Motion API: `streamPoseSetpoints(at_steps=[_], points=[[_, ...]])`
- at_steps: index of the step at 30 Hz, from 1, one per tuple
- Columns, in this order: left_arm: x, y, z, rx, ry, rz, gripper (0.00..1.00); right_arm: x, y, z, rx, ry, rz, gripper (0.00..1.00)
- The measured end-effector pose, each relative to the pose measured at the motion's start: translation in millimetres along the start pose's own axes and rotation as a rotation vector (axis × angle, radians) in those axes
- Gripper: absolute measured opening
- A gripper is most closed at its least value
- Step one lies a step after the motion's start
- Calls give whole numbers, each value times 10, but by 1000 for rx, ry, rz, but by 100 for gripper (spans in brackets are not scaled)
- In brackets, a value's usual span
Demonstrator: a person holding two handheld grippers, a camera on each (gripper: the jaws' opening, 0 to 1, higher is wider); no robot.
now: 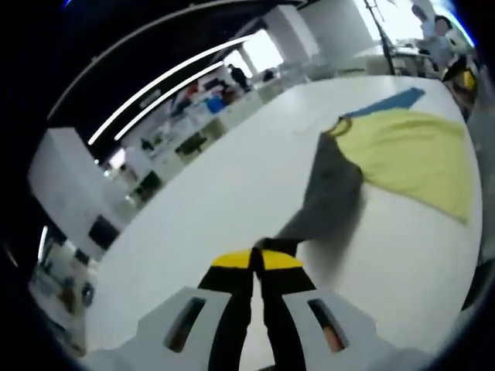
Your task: Fold the garment on the visible template until the final outline fits inside the template.
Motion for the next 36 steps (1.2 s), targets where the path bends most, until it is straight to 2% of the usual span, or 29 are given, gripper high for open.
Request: streamPoseSetpoints(at_steps=[2, 4, 12, 16, 19, 21, 25, 28, 30, 36], points=[[42, -17, 57, -7, 5, 13, 0, -5, 2, -3, -2, 2, -1, 79], [169, -21, 62, -33, -14, 50, 0, -9, 2, -2, -7, 4, -1, 79], [573, -215, 232, -163, -179, 238, 0, -42, -29, -29, -12, 10, -7, 79], [693, -288, 304, -190, -183, 295, 0, -71, -46, -47, -10, 11, -13, 79], [754, -299, 349, -241, -202, 331, 0, -85, -53, -49, -12, 12, -17, 79], [753, -302, 408, -290, -217, 347, 0, -93, -58, -52, -13, 11, -18, 79], [719, -306, 492, -345, -220, 364, 0, -108, -75, -62, -15, 13, -21, 79], [672, -304, 570, -425, -283, 392, 0, -117, -86, -83, -13, 14, -23, 79], [633, -307, 582, -451, -322, 396, 0, -121, -93, -96, -12, 14, -23, 79], [413, -320, 593, -478, -299, 360, 0, -139, -120, -104, -18, 14, -24, 79]])
Point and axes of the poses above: the point that each gripper's makers call its tool centre point, and the gripper's own axes: y roughly backward along the fingers, x roughly to its right, z roughly out of its underside, the point moved 8 cm from there along y, roughly backward along the fingers, and after that the axes turned 15 degrees about z, right-handed, at the moved point
